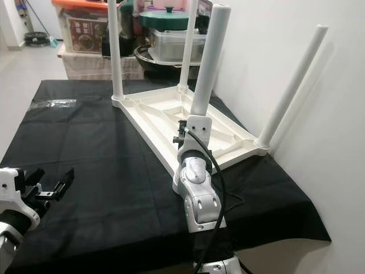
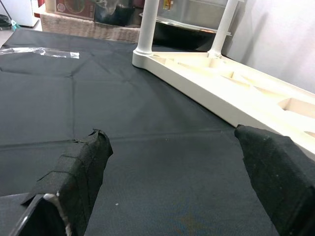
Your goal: Building children table
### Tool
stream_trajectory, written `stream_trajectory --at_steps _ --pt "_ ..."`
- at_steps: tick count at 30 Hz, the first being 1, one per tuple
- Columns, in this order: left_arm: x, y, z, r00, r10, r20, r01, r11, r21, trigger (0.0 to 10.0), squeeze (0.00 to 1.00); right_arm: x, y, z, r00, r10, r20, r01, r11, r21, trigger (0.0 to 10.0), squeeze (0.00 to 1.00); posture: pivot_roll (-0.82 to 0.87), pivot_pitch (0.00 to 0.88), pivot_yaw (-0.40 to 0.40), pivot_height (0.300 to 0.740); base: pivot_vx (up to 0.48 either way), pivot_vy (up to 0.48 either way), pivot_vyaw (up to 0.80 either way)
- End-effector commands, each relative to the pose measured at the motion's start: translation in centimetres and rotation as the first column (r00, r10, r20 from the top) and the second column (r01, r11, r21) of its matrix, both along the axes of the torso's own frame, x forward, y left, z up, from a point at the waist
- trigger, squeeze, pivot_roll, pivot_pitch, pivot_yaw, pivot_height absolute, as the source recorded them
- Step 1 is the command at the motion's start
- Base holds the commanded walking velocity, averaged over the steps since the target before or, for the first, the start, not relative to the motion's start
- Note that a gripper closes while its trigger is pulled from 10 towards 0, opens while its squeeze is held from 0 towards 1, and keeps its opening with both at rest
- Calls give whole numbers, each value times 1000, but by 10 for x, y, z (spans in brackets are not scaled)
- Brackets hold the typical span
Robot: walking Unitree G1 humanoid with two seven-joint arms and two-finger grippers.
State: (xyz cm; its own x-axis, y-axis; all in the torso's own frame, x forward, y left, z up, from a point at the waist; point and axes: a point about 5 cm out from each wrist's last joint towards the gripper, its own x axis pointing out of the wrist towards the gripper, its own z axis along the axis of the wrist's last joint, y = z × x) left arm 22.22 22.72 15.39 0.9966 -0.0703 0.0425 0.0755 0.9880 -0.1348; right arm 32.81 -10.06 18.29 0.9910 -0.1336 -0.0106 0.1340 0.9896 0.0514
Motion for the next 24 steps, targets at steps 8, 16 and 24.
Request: stream_trajectory --at_steps 8,16,24 --pt "1 2 -3 1000 -5 -10 5 1000 15 10000 0 -2 -19 -38 978 -103 -183 102 995 -12 10000 0 -1 0 -82 740 0 0 0" --pt "2 1 -3 1000 -8 -10 8 1000 18 10000 0 -2 -18 -36 979 -103 -175 104 995 -2 10000 0 -1 0 -80 740 0 0 0" --pt "2 1 -3 1000 -13 -9 14 1000 19 10000 0 -2 -18 -27 982 -96 -162 99 995 7 10000 0 -7 0 -77 740 0 0 0"
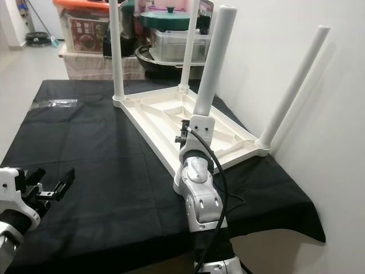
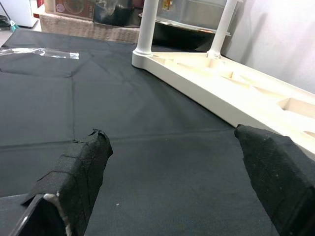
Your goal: Building children table
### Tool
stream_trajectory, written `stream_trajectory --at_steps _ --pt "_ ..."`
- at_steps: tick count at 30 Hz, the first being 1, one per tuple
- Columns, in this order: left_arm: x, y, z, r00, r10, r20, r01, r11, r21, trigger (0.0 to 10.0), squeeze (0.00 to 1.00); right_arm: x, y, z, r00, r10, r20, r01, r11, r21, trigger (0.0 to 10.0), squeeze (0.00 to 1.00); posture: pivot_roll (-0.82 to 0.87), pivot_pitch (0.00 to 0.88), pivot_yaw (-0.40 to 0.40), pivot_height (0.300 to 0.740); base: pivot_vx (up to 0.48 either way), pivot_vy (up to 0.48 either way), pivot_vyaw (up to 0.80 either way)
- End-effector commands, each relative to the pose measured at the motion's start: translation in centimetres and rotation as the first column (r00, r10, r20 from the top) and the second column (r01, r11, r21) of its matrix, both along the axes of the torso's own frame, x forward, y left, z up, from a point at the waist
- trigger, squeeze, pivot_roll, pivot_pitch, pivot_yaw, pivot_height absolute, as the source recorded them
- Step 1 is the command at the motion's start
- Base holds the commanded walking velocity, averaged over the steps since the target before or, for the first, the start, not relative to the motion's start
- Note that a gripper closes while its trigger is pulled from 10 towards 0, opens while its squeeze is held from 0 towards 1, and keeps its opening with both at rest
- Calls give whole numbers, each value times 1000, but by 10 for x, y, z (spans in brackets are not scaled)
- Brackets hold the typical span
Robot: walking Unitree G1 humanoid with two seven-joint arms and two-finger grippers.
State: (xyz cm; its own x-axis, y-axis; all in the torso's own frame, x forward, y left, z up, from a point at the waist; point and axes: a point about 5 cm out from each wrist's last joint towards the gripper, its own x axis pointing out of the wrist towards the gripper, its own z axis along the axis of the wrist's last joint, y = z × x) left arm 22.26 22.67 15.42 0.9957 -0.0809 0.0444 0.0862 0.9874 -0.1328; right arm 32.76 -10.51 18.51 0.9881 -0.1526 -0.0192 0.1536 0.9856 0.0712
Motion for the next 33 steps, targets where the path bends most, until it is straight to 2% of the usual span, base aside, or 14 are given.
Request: stream_trajectory --at_steps 1,17,18,19,20,33 --pt "2 1 -3 1000 -3 -11 3 1000 18 10000 0 -1 -13 -26 986 -75 -149 75 997 -8 10000 0 -9 0 -78 740 0 0 0" --pt "2 0 -4 1000 -3 -8 3 1000 14 10000 0 -1 -12 -15 990 -65 -121 66 998 4 10000 0 -12 0 -81 740 0 0 0" --pt "2 0 -4 1000 -3 -8 4 1000 14 10000 0 -2 -12 -15 991 -65 -120 66 998 5 10000 122 -12 0 -81 740 0 0 0" --pt "2 0 -4 1000 -4 -8 4 1000 13 10000 0 -2 -14 -13 992 -70 -109 71 997 7 10000 706 -13 0 -79 740 0 0 0" --pt "2 0 -4 1000 -5 -8 5 1000 13 10000 0 -2 -15 -10 993 -75 -92 76 997 12 10000 1000 -15 0 -80 740 0 0 0" --pt "3 0 -5 1000 -10 -9 10 1000 13 10000 0 -3 -16 18 999 -39 38 38 999 27 10000 1000 -22 0 -75 740 0 0 0"
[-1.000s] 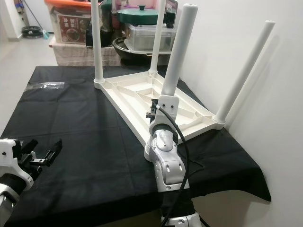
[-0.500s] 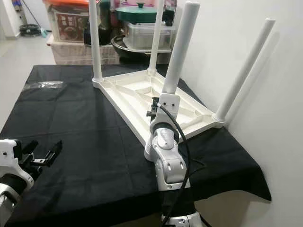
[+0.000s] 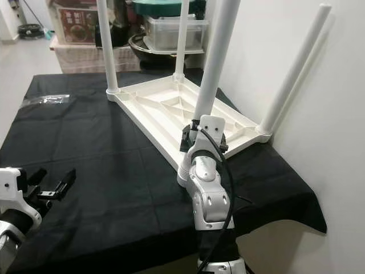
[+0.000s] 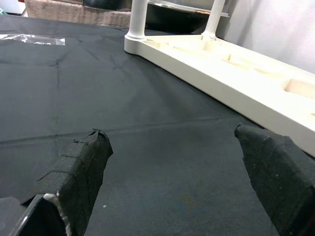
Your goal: Building children table
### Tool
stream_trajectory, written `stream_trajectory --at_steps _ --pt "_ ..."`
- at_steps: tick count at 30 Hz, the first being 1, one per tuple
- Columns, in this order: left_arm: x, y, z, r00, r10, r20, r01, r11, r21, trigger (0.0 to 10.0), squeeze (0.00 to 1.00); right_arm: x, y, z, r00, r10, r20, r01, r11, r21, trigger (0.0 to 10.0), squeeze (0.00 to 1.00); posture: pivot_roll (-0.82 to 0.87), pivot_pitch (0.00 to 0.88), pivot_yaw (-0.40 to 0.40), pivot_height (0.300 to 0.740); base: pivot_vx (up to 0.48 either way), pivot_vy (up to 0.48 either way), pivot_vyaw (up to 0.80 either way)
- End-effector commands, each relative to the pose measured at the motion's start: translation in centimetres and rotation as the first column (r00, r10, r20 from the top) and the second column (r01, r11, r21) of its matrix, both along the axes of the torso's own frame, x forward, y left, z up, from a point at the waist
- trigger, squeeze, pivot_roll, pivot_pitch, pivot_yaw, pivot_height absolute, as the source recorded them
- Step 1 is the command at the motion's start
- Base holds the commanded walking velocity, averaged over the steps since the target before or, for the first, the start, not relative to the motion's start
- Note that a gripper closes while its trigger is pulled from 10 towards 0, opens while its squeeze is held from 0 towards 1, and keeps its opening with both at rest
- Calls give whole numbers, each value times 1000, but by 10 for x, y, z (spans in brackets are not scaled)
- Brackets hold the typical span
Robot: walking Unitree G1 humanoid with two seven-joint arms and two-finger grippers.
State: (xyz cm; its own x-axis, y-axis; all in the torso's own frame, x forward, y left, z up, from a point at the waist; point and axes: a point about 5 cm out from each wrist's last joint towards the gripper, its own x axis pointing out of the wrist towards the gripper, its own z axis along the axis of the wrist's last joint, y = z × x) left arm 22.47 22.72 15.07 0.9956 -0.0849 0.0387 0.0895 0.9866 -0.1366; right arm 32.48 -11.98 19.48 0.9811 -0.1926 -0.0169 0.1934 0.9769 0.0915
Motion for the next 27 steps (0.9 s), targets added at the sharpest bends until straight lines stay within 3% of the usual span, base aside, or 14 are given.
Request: stream_trajectory --at_steps 1,7,10,15,16,20,27 --pt "1 -1 -1 1000 -6 -3 6 1000 16 10000 0 0 -1 13 999 16 49 -16 1000 8 10000 1000 -23 0 -72 740 0 0 0" --pt "1 0 -1 1000 -8 -4 9 1000 17 10000 0 2 -5 26 993 77 95 -78 997 9 10000 1000 -27 0 -68 740 0 0 0" --pt "2 0 -1 1000 -15 -3 15 1000 17 10000 0 8 -4 39 948 298 111 -297 955 -26 10000 1000 -34 0 -63 740 0 0 0" --pt "3 -3 -2 1000 -23 -2 23 1000 15 10000 0 19 -19 34 927 371 51 -369 928 -50 10000 1000 -33 0 -62 740 0 0 0" --pt "3 -2 -1 1000 -24 -2 24 1000 16 10000 0 23 -24 34 910 413 33 -411 910 -53 10000 0 -32 0 -62 740 0 0 0" --pt "2 0 -1 1000 -23 -2 23 1000 21 10000 0 33 -41 37 879 477 11 -475 878 -58 10000 0 -28 0 -65 740 0 0 0" --pt "2 0 -1 1000 -22 -3 22 999 26 10000 0 46 -61 38 860 510 -32 -511 858 -57 10000 0 -24 0 -69 740 0 0 0"
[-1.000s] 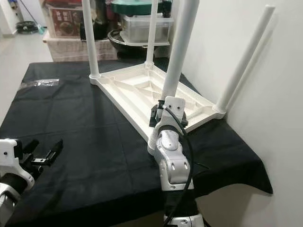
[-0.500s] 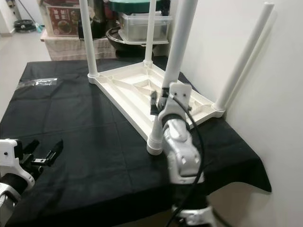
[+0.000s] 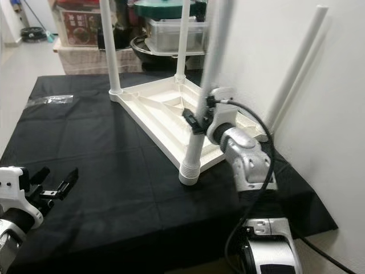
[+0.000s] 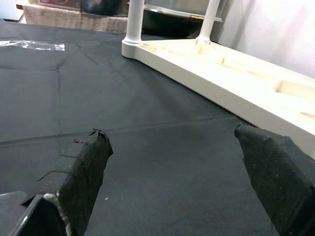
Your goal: Building children table
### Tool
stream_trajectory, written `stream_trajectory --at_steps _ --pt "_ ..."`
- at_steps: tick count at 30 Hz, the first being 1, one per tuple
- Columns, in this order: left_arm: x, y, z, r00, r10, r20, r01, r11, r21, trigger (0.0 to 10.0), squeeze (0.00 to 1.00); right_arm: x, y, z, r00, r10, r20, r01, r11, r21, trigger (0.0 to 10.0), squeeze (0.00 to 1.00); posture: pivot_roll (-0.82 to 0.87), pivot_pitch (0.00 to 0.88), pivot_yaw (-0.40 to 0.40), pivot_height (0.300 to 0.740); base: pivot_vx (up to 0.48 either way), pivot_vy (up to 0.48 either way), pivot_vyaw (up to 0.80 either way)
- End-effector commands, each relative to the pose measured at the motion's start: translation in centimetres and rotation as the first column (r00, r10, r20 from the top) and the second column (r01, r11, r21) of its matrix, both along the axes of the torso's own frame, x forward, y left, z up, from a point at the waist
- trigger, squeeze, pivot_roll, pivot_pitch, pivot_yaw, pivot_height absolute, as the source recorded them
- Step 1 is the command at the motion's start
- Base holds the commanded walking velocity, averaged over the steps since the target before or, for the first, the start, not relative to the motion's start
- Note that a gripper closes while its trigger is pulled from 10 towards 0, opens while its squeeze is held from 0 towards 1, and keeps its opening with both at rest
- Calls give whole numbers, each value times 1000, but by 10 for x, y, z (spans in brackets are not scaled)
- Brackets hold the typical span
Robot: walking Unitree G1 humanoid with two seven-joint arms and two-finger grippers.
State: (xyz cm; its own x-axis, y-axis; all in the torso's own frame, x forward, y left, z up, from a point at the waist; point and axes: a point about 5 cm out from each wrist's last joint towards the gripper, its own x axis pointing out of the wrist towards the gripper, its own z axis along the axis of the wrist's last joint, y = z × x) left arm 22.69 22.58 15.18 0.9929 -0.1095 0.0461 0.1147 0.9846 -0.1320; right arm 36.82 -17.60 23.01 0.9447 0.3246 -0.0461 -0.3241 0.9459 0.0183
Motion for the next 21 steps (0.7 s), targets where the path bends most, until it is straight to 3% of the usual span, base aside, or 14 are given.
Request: stream_trajectory --at_steps 1,4,5,6,8,9,14,21 --pt "0 1 -2 1000 3 -10 -3 1000 22 10000 0 3 -4 3 1000 10 5 -10 1000 13 10000 0 -24 0 -69 740 0 0 0" --pt "0 1 -3 1000 1 -10 0 1000 24 10000 0 5 -7 7 998 68 13 -68 997 30 10000 0 -18 0 -73 740 0 0 0" --pt "0 2 -3 1000 1 -9 0 1000 26 10000 0 6 -7 11 993 117 33 -118 992 45 9490 0 -17 0 -74 740 0 0 0" --pt "0 2 -2 1000 1 -8 0 1000 28 10000 0 7 -8 14 987 154 51 -157 986 57 2078 0 -17 0 -74 740 0 0 0" --pt "0 3 -2 1000 1 -8 -1 1000 30 10000 0 6 -8 16 980 187 65 -192 978 79 2078 0 -17 0 -74 740 0 0 0" --pt "0 3 -2 1000 2 -7 -1 1000 31 10000 0 7 -9 17 978 194 72 -201 971 126 0 0 -16 0 -77 740 0 0 0" --pt "0 3 -2 1000 4 -6 -4 999 33 10000 0 11 -14 5 988 156 13 -155 969 192 0 0 -10 0 -79 740 0 0 0" --pt "-1 5 -2 1000 6 -9 -6 999 37 10000 0 10 -9 -11 988 153 -31 -146 975 170 0 0 -11 0 -74 740 0 0 0"
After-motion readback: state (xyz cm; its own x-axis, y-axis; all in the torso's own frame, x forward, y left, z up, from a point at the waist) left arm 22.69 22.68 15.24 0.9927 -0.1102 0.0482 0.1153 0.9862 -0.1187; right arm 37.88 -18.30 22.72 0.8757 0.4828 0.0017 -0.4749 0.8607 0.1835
